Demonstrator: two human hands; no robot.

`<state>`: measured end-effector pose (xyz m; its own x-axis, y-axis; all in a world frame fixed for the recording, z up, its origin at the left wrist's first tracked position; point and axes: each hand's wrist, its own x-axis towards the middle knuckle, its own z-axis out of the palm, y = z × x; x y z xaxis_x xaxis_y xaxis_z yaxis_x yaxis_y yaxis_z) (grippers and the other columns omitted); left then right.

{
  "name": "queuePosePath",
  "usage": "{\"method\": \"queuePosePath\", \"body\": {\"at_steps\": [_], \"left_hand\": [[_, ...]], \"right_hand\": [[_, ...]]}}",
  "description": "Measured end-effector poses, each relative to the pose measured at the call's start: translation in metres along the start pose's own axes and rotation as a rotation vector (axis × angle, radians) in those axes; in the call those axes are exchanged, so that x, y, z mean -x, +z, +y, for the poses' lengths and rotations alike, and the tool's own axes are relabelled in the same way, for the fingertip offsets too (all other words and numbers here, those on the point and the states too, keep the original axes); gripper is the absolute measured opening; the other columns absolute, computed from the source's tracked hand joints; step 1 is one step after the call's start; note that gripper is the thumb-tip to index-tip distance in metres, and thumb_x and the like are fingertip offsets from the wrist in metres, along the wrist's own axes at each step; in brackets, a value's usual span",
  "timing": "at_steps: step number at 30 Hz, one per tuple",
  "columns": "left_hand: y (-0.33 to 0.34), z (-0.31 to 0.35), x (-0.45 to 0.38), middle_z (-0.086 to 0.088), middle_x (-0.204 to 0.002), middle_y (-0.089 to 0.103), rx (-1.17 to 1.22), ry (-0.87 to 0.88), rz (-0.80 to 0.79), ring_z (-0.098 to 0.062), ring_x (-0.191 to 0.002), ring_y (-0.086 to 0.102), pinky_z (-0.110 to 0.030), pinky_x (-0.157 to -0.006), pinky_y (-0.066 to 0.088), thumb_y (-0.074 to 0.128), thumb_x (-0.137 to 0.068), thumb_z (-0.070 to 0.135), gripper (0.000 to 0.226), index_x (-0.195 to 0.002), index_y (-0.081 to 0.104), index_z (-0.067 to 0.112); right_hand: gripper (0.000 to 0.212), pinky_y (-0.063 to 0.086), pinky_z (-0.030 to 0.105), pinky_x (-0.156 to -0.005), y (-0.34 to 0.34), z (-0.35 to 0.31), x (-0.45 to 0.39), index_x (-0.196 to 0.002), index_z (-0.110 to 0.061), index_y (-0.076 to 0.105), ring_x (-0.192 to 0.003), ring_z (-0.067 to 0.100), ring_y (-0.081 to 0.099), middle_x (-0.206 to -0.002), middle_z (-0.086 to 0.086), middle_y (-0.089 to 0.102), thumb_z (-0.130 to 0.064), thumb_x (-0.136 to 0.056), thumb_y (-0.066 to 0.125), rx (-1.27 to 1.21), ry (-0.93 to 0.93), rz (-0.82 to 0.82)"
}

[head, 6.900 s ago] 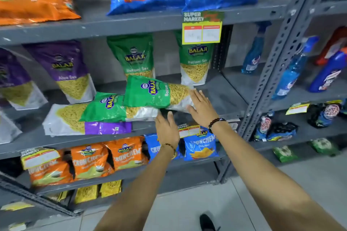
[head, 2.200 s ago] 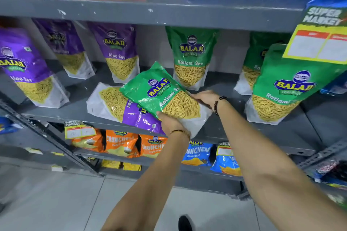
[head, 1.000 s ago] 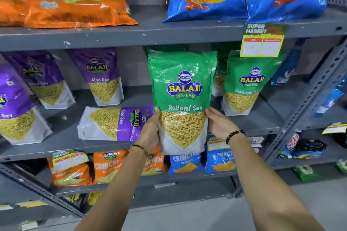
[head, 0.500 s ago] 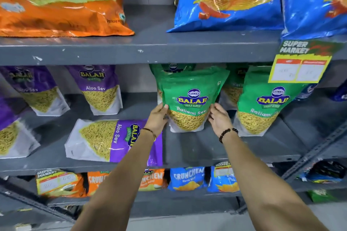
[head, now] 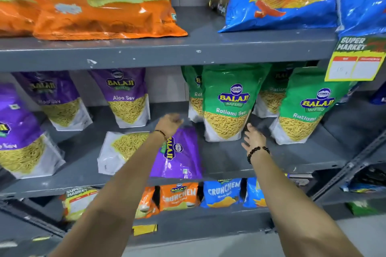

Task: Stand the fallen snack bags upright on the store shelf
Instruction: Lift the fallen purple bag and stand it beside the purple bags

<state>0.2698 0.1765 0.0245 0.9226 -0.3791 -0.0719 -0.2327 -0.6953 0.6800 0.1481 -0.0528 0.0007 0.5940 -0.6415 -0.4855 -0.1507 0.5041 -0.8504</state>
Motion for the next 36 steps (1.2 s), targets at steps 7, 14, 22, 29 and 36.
{"method": "queuePosePath", "body": {"at_steps": [7, 14, 22, 29, 36], "left_hand": [[-0.078, -0.069, 0.015, -0.018, -0.146, 0.041, -0.628, -0.113, -0.272, -0.032, -0.133, 0.04, -0.036, -0.109, 0.031, 0.022, -0.1, 0.035, 0.05, -0.14, 0.037, 0.009], [-0.095, -0.102, 0.02, -0.02, -0.131, 0.056, -0.375, -0.125, -0.257, -0.033, -0.121, 0.053, -0.035, -0.1, 0.042, 0.037, -0.096, 0.03, 0.044, -0.124, 0.054, 0.001], [-0.096, -0.139, 0.041, -0.007, -0.127, 0.061, -0.062, -0.019, -0.313, -0.025, -0.112, 0.059, -0.034, -0.101, 0.044, 0.057, -0.086, 0.04, 0.045, -0.127, 0.054, 0.021], [-0.101, -0.143, 0.048, -0.004, -0.128, 0.06, 0.141, -0.16, -0.379, -0.023, -0.117, 0.054, -0.036, -0.107, 0.039, 0.068, -0.069, 0.056, 0.066, -0.123, 0.058, 0.018], [-0.088, -0.136, 0.087, -0.012, -0.126, 0.061, 0.395, -0.116, -0.269, -0.026, -0.114, 0.058, -0.04, -0.104, 0.042, 0.057, -0.087, 0.042, 0.052, -0.119, 0.059, 0.001]], "right_hand": [[0.036, 0.048, 0.038, -0.072, 0.041, 0.055, 0.055, -0.117, -0.006, 0.055, -0.067, 0.018, 0.043, -0.097, 0.007, 0.048, -0.03, -0.092, 0.045, -0.054, 0.009, 0.103], [0.046, 0.044, 0.035, -0.093, 0.079, 0.109, 0.129, -0.125, 0.004, 0.049, -0.108, 0.032, 0.056, -0.131, 0.022, 0.054, -0.03, -0.095, 0.043, 0.101, 0.058, 0.327], [0.064, 0.035, 0.051, -0.102, 0.121, 0.162, 0.162, -0.104, -0.011, 0.056, -0.102, 0.032, 0.053, -0.105, 0.01, 0.056, -0.066, -0.085, 0.029, -0.106, 0.396, 0.001], [0.058, 0.041, 0.053, -0.09, 0.127, 0.169, 0.174, -0.122, -0.002, 0.049, -0.121, 0.036, 0.054, -0.133, 0.021, 0.054, -0.051, -0.092, 0.037, -0.1, 0.446, -0.153], [0.051, 0.057, 0.043, -0.07, 0.123, 0.174, 0.162, -0.114, -0.014, 0.056, -0.091, 0.028, 0.062, -0.101, 0.012, 0.065, -0.056, -0.085, 0.048, -0.066, 0.226, -0.181]]}}
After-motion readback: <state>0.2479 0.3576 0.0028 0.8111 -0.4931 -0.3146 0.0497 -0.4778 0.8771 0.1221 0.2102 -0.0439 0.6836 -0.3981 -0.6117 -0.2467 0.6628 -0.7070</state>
